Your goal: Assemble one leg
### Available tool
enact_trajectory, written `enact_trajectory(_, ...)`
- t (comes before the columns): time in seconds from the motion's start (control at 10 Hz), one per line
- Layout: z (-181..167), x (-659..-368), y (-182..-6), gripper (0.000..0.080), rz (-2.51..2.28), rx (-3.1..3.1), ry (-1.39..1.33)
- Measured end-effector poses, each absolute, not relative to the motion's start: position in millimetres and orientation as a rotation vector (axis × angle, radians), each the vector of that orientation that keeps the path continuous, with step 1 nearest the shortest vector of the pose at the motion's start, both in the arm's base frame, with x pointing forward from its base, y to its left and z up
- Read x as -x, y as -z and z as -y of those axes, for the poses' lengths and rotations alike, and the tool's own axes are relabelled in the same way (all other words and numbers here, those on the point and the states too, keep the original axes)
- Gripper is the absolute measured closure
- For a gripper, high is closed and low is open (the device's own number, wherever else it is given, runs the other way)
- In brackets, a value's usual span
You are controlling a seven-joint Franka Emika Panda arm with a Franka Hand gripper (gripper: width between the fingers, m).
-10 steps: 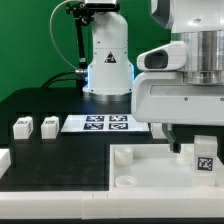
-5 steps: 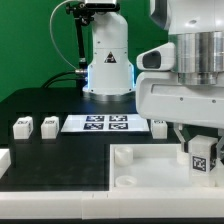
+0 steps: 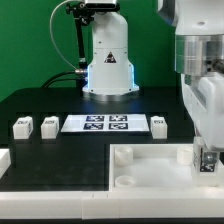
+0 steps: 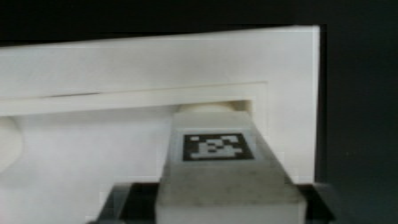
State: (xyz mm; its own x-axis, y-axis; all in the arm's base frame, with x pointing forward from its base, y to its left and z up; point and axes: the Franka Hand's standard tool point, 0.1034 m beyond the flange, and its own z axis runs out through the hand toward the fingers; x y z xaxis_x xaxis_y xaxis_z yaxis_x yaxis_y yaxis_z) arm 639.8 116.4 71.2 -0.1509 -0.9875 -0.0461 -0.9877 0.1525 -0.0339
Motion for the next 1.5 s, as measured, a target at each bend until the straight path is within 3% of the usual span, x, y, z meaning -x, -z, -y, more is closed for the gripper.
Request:
enact_trajectory(0.2, -118.0, -639.2, -70.9, 0.0507, -2.456, 1.87, -0.005)
enact_trajectory(0.3, -118.1, -639.0, -70.5, 0.039, -2.453, 1.874, -0.005)
enact_trajectory(0.4, -118.1, -638.8, -70.1, 0.039, -2.435, 1.899, -0.005)
enact_trajectory(0.5, -117.8, -638.1, -68.7, 0.0246, -2.341, 2.016, -0.001)
enact_trajectory(0.6, -117.8, -636.0, -65.4, 0.0169, -2.208, 2.168, 0.0)
enact_trajectory(1.1, -116.5, -635.5, -65.3, 0.0151, -1.573, 2.677, 0.018)
enact_trajectory(1.3, -124.2, -635.3, -67.7, 0.0151, -0.881, 3.02, 0.081)
enact_trajectory(1.5, -123.1, -633.9, -65.1, 0.0154, -0.728, 3.061, 0.086)
